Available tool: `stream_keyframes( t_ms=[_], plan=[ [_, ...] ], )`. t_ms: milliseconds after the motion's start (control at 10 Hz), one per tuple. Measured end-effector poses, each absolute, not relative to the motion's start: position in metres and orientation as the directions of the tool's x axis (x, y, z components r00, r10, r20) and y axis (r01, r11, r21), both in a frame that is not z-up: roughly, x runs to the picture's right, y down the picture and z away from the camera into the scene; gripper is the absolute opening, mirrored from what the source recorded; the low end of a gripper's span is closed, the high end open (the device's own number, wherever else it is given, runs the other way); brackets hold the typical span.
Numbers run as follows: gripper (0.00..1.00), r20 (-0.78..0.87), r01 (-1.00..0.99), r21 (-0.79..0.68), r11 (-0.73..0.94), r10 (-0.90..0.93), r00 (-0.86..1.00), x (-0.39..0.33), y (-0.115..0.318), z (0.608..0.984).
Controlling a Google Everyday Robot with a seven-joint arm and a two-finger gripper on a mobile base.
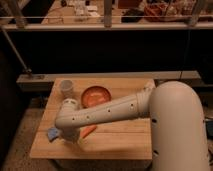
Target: Place the pepper on the white sponge
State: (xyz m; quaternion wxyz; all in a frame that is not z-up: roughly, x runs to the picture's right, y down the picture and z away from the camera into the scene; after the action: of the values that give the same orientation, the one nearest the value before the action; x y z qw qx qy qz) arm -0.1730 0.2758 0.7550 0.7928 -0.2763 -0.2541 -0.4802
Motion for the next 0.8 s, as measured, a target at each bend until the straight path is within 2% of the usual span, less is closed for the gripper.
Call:
stream_keyframes(
  t_ms=[800],
  plan=[
    [0.8, 0.666, 0.906, -0.191, 0.378, -0.628, 0.403, -0.1713, 0.2819, 0.7561]
  ],
)
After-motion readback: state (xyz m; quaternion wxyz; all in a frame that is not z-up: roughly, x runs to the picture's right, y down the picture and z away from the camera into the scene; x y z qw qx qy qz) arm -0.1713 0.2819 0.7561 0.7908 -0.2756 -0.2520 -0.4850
